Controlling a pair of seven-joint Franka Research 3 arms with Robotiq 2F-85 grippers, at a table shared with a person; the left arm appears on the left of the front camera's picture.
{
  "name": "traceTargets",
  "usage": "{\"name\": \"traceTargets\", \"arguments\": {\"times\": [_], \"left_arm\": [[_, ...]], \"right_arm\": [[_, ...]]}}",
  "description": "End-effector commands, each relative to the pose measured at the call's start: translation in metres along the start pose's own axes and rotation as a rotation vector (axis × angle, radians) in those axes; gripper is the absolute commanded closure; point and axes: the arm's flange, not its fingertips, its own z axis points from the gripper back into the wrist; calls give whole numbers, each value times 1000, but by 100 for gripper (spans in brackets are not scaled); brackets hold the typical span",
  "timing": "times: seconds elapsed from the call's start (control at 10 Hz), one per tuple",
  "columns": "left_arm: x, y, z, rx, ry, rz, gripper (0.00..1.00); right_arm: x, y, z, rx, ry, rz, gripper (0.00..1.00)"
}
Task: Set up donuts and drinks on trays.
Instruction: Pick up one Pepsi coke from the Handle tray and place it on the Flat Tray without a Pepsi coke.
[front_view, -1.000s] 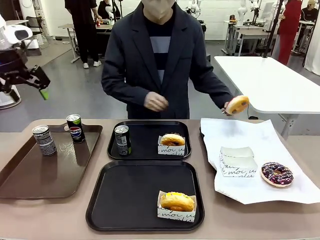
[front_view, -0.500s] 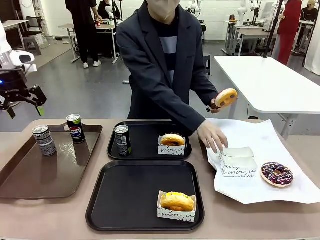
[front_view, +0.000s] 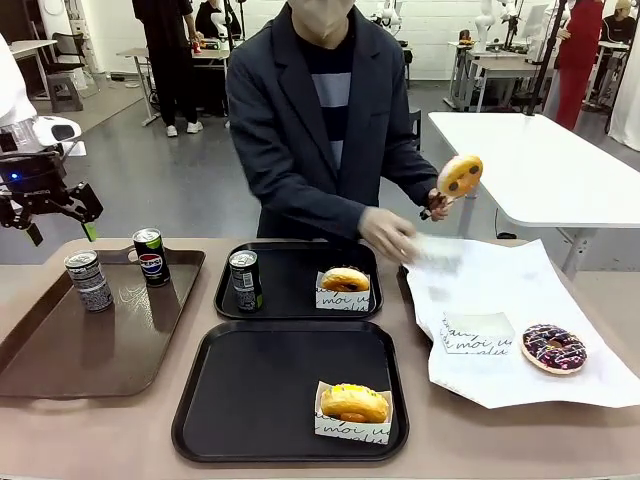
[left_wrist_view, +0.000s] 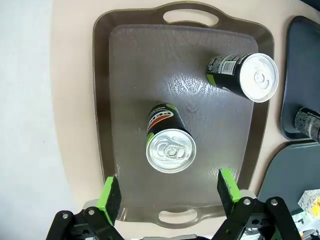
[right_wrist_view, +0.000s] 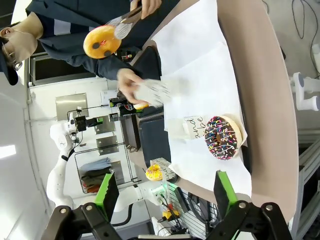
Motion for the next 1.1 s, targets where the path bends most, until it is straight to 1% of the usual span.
{"name": "traceTargets", "arguments": {"times": [0.0, 0.3, 0.4, 0.6, 0.7, 0.8, 1.0], "left_arm": [[-2, 2, 6, 1, -3, 6, 0], [-1, 0, 2, 0, -4, 1, 0], [1, 2, -13, 22, 1, -18, 0], [0, 3, -26, 45, -28, -37, 0], [7, 2, -32, 76, -41, -46, 0], [17, 1, -40, 85, -18, -47, 0], [20, 0, -53, 71, -2, -41, 0]], "right_arm": [[-2, 1, -1, 10, -1, 8, 0], [-2, 1, -1, 10, -1, 8, 0], [-2, 1, -1, 10, -1, 8, 0], [-2, 1, -1, 10, -1, 8, 0], [-2, 1, -1, 10, -1, 8, 0], [-2, 1, -1, 10, -1, 8, 0], [-2, 1, -1, 10, -1, 8, 0]]}}
